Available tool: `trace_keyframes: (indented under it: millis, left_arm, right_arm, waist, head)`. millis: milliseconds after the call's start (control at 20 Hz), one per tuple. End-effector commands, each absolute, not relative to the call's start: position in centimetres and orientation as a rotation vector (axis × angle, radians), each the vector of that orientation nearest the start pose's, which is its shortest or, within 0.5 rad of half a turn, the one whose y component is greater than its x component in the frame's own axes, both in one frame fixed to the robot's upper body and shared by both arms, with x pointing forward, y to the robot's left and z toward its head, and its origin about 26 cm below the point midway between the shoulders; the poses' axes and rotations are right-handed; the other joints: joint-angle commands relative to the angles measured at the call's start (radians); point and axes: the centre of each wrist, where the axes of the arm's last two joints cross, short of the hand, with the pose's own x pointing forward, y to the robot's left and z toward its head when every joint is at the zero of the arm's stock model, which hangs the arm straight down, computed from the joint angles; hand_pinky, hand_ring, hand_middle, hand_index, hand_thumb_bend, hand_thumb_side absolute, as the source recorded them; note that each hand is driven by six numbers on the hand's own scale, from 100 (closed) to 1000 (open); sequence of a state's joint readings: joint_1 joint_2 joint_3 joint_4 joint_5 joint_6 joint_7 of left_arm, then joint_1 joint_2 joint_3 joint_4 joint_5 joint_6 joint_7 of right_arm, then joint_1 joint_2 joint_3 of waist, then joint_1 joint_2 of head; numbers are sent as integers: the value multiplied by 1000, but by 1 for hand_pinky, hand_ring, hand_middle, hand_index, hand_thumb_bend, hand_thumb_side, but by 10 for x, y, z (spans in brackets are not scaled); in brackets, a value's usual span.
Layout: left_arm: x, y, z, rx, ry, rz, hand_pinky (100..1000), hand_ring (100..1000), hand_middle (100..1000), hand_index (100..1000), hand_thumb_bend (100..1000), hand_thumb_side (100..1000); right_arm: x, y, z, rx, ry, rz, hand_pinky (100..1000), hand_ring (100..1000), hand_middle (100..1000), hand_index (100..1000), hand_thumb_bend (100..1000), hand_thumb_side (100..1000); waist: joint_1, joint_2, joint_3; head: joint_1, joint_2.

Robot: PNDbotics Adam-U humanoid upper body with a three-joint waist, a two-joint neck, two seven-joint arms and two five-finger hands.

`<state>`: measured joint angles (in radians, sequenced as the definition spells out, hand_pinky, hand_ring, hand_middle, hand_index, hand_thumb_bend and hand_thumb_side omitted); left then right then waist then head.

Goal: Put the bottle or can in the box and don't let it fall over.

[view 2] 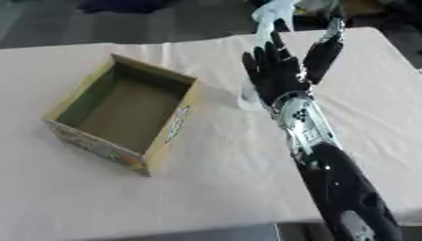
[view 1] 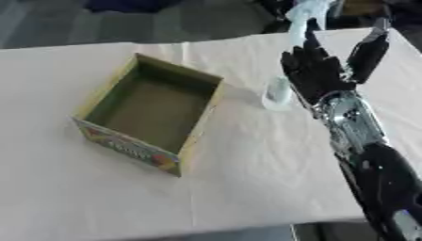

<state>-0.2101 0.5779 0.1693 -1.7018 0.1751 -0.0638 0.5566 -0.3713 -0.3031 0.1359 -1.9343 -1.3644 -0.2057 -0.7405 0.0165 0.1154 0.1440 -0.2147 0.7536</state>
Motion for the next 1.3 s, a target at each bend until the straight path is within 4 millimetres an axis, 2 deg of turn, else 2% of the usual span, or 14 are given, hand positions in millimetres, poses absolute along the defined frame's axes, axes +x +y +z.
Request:
trace_keyframes:
  millis: [50, 500, 1300]
  left_arm:
    - [313, 385, 175, 737, -2097, 278, 782, 863, 860, 889, 768, 698]
    - [313, 384, 174, 733, -2097, 280, 781, 864, 860, 888, 764, 698]
    - [311, 386, 173, 739, -2092, 291, 782, 865, 862, 888, 757, 699]
  right_arm:
    - [316, -221, 204, 903, -1546, -989, 100, 100, 100, 1000, 552, 912]
    - [324, -222, 207, 892, -1551, -989, 100, 100, 100, 998, 550, 914]
    - [332, -235, 211, 805, -1633, -1048, 100, 100, 100, 999, 537, 901]
  waist:
    - [6, -4, 3]
    - [8, 0, 6]
    - [18, 5, 0]
  head:
    - [-3, -7]
    - [-2, -16]
    - [-1, -31]
